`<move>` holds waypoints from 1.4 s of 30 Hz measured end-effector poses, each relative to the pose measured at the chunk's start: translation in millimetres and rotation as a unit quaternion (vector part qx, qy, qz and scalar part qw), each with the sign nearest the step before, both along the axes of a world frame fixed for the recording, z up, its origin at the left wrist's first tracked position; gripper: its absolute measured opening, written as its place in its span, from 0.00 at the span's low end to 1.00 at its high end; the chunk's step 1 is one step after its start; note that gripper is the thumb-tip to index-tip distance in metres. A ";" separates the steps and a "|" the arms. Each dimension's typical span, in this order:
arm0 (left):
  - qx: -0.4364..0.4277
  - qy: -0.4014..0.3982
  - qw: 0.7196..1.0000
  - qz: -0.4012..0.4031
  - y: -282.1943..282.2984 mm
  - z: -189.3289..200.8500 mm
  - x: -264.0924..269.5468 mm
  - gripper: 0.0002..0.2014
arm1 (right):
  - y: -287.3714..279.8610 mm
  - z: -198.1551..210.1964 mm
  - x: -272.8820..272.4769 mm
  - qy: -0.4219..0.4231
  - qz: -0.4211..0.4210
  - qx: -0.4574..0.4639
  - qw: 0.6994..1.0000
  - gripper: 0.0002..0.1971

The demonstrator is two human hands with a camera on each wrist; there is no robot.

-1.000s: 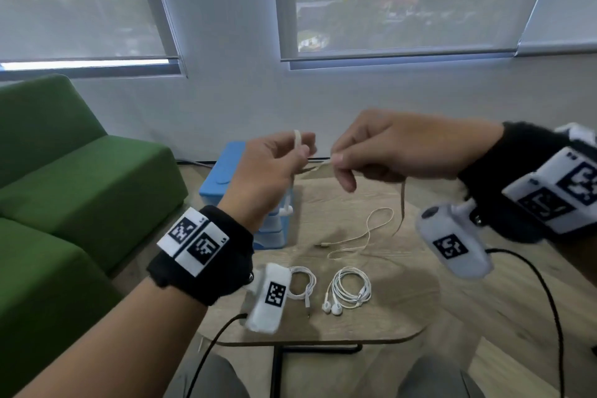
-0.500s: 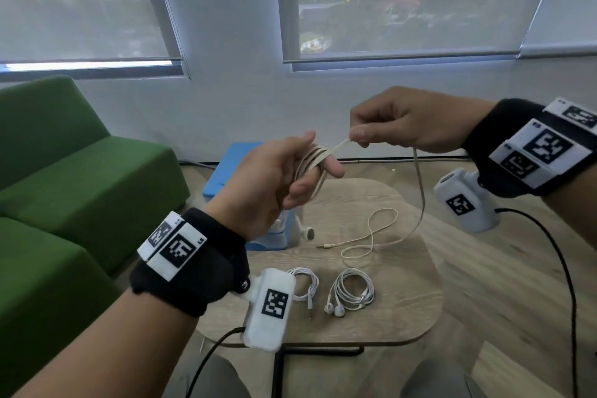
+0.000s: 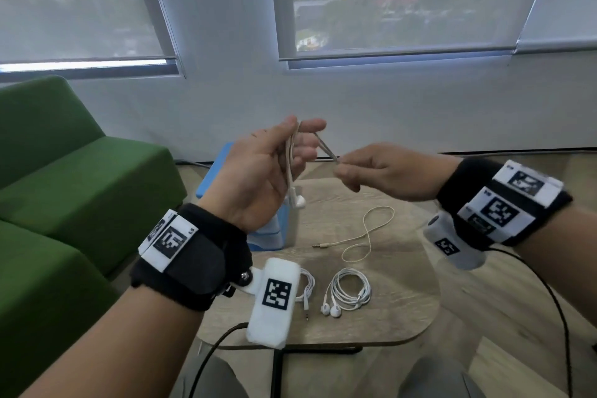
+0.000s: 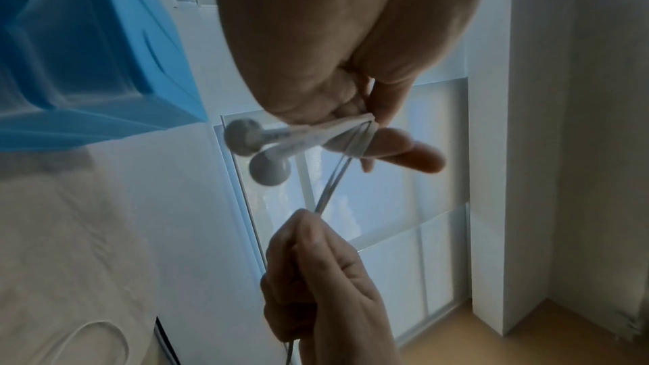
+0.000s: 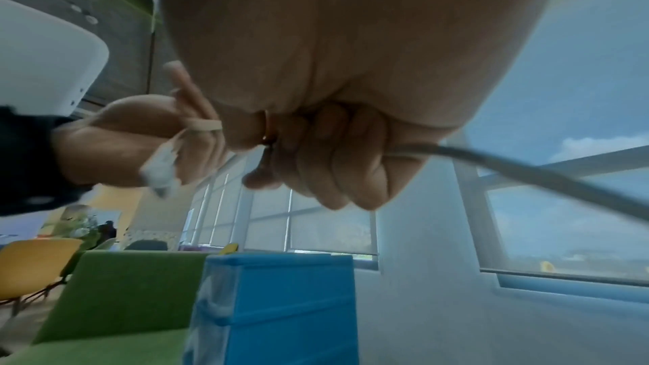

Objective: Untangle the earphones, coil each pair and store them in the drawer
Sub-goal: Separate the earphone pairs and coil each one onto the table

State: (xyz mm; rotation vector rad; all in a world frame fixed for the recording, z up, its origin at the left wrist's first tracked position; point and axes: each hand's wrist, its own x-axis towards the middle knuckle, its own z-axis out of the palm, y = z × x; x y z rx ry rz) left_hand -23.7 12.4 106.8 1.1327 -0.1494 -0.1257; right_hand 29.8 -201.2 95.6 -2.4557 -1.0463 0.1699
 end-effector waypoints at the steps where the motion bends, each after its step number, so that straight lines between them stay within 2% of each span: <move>1: -0.018 -0.003 1.000 0.006 -1.7 -1.4 0.9 0.16 | 4.0 -3.5 -4.0 0.003 0.001 -0.004 1.000 0.20; 6: -0.041 -0.053 0.994 0.086 -14.1 -18.2 1.2 0.12 | 24.3 -8.0 -24.1 0.103 0.021 0.022 0.994 0.22; 9: 0.066 -0.124 0.979 0.149 -14.4 -24.8 4.9 0.10 | 28.5 -2.4 -31.4 0.154 0.043 0.027 0.987 0.24; 10: 0.126 -0.157 0.966 0.160 -12.6 -28.0 6.0 0.10 | 27.1 2.6 -32.5 0.166 0.040 0.032 0.985 0.24; 12: 0.273 -0.225 0.918 0.176 -7.5 -35.5 7.8 0.12 | 23.1 17.7 -33.1 0.172 0.037 0.043 0.984 0.23; 14: 0.399 -0.264 0.863 0.162 -5.3 -40.0 7.4 0.12 | 18.9 33.4 -28.8 0.134 0.037 0.040 0.990 0.23; 15: 0.436 -0.273 0.845 0.147 -5.2 -40.3 6.4 0.13 | 17.9 39.9 -25.0 0.101 0.035 0.028 0.994 0.24; 16: 0.441 -0.270 0.847 0.124 -6.1 -38.5 4.9 0.14 | 17.5 44.6 -20.8 0.067 0.032 0.013 0.997 0.23; 19: 0.368 -0.217 0.903 0.037 -5.3 -28.4 -1.1 0.16 | 13.6 52.8 -9.6 -0.004 0.022 -0.010 1.000 0.16; 21: 0.358 -0.192 0.914 0.003 -2.1 -22.6 -2.8 0.17 | 10.8 56.4 -8.3 -0.024 0.024 -0.004 0.999 0.09; 24: 0.350 -0.177 0.919 -0.025 2.8 -14.2 -6.4 0.16 | 10.7 59.8 -8.5 -0.059 0.045 -0.004 0.997 0.09; 28: 0.319 -0.157 0.934 -0.018 7.5 -9.3 -5.8 0.16 | 15.4 51.8 -3.5 -0.061 0.047 0.007 0.997 0.15; 31: 0.315 -0.120 0.942 0.003 6.7 -10.6 -6.7 0.18 | 16.5 39.6 -4.4 -0.058 0.039 0.018 0.997 0.13; 35: 0.331 -0.077 0.940 0.019 5.9 -13.2 -9.8 0.18 | 20.7 30.5 -10.6 -0.165 0.058 0.025 0.984 0.04; 38: 0.309 -0.065 0.949 0.019 6.3 -9.5 -10.1 0.19 | 22.9 26.3 -11.3 -0.250 0.085 0.053 0.963 0.04; 42: 0.254 -0.062 0.965 0.008 5.1 1.0 -9.8 0.18 | 24.1 22.5 -11.9 -0.334 0.056 0.078 0.938 0.05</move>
